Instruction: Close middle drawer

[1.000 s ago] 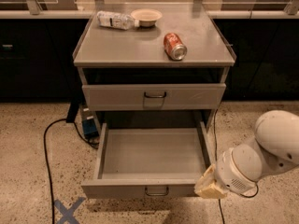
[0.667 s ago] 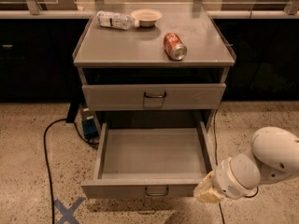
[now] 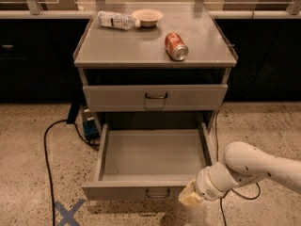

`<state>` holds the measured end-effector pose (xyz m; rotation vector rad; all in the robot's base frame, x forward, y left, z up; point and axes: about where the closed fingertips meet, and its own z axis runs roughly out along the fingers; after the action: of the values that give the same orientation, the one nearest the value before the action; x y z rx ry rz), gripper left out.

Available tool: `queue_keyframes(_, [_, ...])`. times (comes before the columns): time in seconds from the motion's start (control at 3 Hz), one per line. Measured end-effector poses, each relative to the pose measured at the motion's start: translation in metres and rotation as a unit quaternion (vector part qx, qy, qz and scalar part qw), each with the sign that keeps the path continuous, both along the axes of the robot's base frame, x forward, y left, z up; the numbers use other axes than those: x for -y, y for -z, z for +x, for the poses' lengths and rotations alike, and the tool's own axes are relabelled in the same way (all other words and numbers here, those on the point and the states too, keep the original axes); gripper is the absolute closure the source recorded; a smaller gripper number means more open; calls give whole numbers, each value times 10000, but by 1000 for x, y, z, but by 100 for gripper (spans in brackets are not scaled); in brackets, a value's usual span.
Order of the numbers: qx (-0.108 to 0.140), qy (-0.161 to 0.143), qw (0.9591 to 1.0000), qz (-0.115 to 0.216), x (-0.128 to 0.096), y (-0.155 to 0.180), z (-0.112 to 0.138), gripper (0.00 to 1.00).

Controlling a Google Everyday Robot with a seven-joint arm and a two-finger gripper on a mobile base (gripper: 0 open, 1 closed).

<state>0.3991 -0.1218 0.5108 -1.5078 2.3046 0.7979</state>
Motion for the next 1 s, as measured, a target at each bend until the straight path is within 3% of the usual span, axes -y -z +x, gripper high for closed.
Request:
queue_keyframes(0.67, [-28, -37, 9999, 90, -10, 12, -2, 100])
queue_keyframes(1.0, [30, -28, 9999, 148, -31, 34, 1, 100])
